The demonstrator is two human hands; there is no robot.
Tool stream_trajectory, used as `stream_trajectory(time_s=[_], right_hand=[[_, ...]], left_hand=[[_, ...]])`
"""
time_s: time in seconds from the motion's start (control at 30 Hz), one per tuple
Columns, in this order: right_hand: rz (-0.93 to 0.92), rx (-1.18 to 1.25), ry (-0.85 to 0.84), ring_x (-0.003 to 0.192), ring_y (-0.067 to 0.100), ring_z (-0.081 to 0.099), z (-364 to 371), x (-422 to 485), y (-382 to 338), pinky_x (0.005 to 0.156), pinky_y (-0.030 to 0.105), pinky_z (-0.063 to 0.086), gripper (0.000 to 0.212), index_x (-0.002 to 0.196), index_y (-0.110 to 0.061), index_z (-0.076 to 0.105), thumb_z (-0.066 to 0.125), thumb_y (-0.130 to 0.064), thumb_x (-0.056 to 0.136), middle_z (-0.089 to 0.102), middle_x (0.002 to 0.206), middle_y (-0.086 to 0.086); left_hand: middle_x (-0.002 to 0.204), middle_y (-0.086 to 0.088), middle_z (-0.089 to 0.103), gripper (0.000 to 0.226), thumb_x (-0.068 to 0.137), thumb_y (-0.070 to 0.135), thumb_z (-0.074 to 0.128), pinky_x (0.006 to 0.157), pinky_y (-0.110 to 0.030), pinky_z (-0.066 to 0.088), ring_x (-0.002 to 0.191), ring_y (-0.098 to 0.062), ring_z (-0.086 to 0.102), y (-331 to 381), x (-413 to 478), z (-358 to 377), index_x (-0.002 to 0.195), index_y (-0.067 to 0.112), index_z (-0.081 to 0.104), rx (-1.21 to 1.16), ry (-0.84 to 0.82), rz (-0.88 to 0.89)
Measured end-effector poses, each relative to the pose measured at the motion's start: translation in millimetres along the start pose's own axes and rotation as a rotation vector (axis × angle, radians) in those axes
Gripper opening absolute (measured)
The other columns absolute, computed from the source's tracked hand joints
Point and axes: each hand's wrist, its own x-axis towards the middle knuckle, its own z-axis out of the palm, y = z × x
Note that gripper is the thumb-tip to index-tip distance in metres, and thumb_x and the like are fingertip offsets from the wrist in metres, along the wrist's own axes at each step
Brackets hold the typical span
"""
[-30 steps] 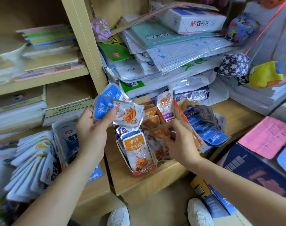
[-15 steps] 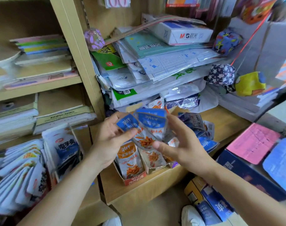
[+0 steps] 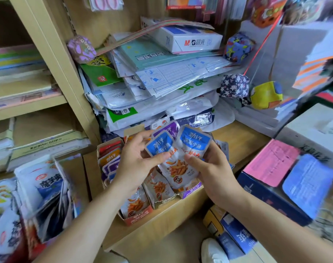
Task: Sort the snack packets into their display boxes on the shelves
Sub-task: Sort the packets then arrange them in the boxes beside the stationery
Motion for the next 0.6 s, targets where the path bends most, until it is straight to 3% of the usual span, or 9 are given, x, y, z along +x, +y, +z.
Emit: stream_trajectory(time_s=[0.07, 0.2, 0.3, 0.37, 0.47, 0.6], right_hand=[[-0.002, -0.031, -0.025, 0.109, 0.033, 0.069, -5.5, -3.2, 0.5, 0.093, 0.057, 0.055, 0.042, 0.128, -0.012, 0.053, 0.066, -0.003, 0.089, 0.070, 0.118, 0.013], [-0.009, -0.182, -0.025, 0.104, 0.027, 0.072, -16.0, -7.8, 0.0, 0.086, 0.042, 0.060, 0.044, 0.126, -0.014, 0.056, 0.068, 0.005, 0.087, 0.074, 0.113, 0.007], [0.033, -0.137, 0.096, 0.099, 0.029, 0.073, -25.8, -7.3, -0.5, 0.081, 0.042, 0.062, 0.038, 0.121, -0.011, 0.059, 0.068, 0.004, 0.088, 0.074, 0.110, 0.010], [0.038, -0.147, 0.167, 0.097, 0.028, 0.074, -36.1, -4.5, -4.1, 0.081, 0.041, 0.062, 0.034, 0.120, -0.009, 0.060, 0.067, 0.003, 0.089, 0.075, 0.109, 0.009], [-0.025, -0.224, 0.266, 0.096, 0.023, 0.074, -56.2, 2.3, -18.5, 0.081, 0.041, 0.061, 0.031, 0.116, -0.010, 0.062, 0.067, 0.003, 0.088, 0.076, 0.105, 0.005], [-0.188, -0.610, 0.330, 0.091, 0.007, 0.073, -83.7, 15.5, -44.2, 0.081, 0.038, 0.062, 0.032, 0.108, -0.024, 0.064, 0.069, 0.001, 0.088, 0.075, 0.103, -0.008]], left_hand=[[0.098, -0.003, 0.077, 0.053, 0.071, 0.009, 0.089, 0.086, -0.044, 0.058, 0.091, -0.020, 0.074, -3.0, -0.5, 14.1, 0.114, 0.019, 0.060, -0.019, 0.073, -0.045], [0.086, 0.001, 0.076, 0.044, 0.070, 0.023, 0.090, 0.060, -0.028, 0.054, 0.074, -0.014, 0.071, -6.8, -1.1, 37.0, 0.103, 0.018, 0.062, 0.012, 0.125, -0.138], [0.074, 0.007, 0.070, 0.017, 0.088, 0.030, 0.074, 0.057, -0.028, 0.053, 0.069, -0.009, 0.065, -7.3, 3.0, 40.0, 0.098, 0.017, 0.070, -0.045, 0.028, -0.166], [0.070, 0.006, 0.064, 0.014, 0.097, 0.025, 0.065, 0.056, -0.027, 0.053, 0.068, -0.012, 0.061, -8.3, 4.8, 39.8, 0.092, 0.014, 0.072, -0.060, 0.037, -0.123], [0.072, 0.003, 0.069, 0.012, 0.097, 0.024, 0.065, 0.059, -0.028, 0.054, 0.064, -0.011, 0.063, -5.7, 7.8, 36.6, 0.090, 0.020, 0.074, -0.021, 0.214, -0.022], [0.069, 0.006, 0.071, 0.011, 0.097, 0.026, 0.067, 0.065, -0.029, 0.057, 0.062, -0.008, 0.066, -1.1, 19.6, 22.2, 0.086, 0.028, 0.071, -0.017, 0.496, 0.086]])
